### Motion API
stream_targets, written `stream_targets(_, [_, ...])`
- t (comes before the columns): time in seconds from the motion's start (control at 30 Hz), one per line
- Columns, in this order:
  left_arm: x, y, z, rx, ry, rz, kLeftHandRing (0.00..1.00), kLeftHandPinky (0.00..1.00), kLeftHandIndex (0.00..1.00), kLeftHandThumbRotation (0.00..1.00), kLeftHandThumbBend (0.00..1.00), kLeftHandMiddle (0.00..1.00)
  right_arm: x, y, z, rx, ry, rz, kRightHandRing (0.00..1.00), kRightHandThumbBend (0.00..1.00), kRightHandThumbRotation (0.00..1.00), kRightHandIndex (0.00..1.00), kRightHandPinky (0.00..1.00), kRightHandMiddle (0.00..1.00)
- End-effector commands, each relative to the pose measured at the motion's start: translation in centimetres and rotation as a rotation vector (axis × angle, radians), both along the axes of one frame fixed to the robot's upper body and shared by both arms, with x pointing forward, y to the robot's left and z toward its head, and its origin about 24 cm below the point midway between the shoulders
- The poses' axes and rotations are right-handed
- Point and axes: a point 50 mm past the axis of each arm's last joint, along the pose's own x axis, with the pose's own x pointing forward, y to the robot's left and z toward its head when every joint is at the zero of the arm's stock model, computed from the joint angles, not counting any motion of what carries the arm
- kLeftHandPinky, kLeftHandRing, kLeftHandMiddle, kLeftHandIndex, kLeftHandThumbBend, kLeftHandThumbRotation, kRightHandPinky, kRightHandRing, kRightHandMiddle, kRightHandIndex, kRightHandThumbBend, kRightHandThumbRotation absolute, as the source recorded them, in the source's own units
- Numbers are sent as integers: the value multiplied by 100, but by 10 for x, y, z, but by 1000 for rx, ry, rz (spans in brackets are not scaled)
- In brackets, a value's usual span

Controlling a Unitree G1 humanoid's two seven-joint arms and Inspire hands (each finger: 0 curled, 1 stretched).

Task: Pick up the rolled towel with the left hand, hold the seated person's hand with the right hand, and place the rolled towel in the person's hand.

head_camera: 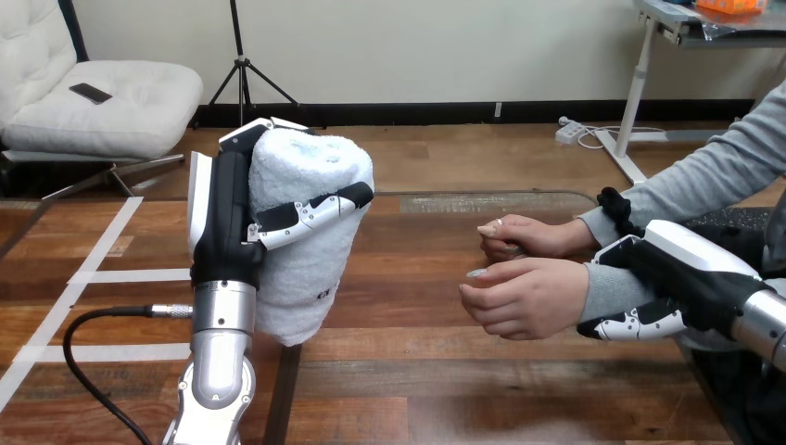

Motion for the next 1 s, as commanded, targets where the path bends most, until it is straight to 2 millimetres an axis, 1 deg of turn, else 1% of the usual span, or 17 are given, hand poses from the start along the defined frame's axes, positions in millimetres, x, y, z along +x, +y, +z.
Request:
stream_targets(0.0, [15,-1,37,13,-149,-13,39,36,40,0,67,40,17,15,28,65,-120,31,38,71,18,45,36,43])
stream_targets(0.3, [15,-1,37,8,-149,-14,39,35,40,0,67,40,17,15,29,73,-121,31,40,78,15,46,38,45])
stream_targets(0.43, [15,-1,37,4,-146,-13,38,35,40,0,67,40,17,15,30,76,-119,28,41,80,13,47,38,45])
stream_targets(0.67, [15,-1,37,8,-147,-12,38,35,40,0,67,41,17,16,30,78,-117,26,41,82,10,48,39,46])
stream_targets(0.97, [15,-1,37,11,-149,-11,39,35,40,0,67,40,17,16,31,79,-114,27,42,82,9,48,40,46])
